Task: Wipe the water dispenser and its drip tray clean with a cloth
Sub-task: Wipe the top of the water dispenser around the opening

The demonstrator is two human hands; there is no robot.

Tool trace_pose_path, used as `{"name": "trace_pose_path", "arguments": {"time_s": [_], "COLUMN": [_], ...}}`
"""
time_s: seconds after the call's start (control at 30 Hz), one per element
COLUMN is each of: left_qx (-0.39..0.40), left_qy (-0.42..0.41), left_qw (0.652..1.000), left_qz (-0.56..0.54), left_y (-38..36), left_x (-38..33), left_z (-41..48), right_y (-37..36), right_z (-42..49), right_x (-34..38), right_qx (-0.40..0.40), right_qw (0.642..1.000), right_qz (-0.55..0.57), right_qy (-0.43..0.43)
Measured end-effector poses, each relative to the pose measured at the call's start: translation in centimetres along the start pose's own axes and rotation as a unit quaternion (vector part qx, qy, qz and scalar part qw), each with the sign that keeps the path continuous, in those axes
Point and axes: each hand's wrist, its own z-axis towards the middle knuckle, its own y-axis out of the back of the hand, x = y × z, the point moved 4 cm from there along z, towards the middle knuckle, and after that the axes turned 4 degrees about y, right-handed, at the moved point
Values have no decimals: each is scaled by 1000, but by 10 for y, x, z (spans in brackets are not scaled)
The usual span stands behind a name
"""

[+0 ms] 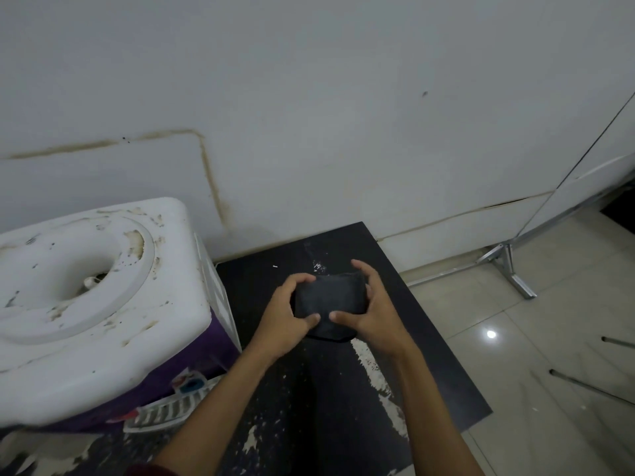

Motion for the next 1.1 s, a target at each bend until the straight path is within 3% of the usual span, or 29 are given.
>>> {"name": "trace_pose_path", "arguments": {"time_s": [0.1, 0.2, 0.33, 0.43, 0.5, 0.6, 0.83, 1.0, 1.1], "left_qx": [-11, -51, -93, -62, -19, 51, 131, -49, -153], "left_qy": [-34, -73, -114, -147, -165, -120, -46, -134, -164], "left_qw": [987, 971, 942, 933, 948, 977, 988, 983, 966], "left_qz": [156, 221, 302, 322, 271, 172, 71, 111, 128], "left_y": [-2, 3, 22, 38, 51, 71, 108, 123, 132], "left_x": [-13, -29, -44, -55, -63, -72, -80, -92, -93], "left_z": [-1, -4, -1, -1, -3, -11, -30, -45, -52], "right_y": [1, 2, 3, -1, -4, -18, -65, -103, -133], "right_z": [7, 11, 16, 16, 15, 14, 17, 15, 5], "right_x": [16, 28, 41, 57, 68, 76, 100, 118, 129], "right_qx": [13, 8, 11, 50, 23, -8, -10, -130, -115], "right_qw": [961, 948, 968, 988, 996, 992, 982, 982, 988], "right_qz": [-273, -313, -240, -126, -23, 93, 146, 81, 69], "right_qy": [28, 48, 72, 79, 86, 81, 123, 109, 79]}}
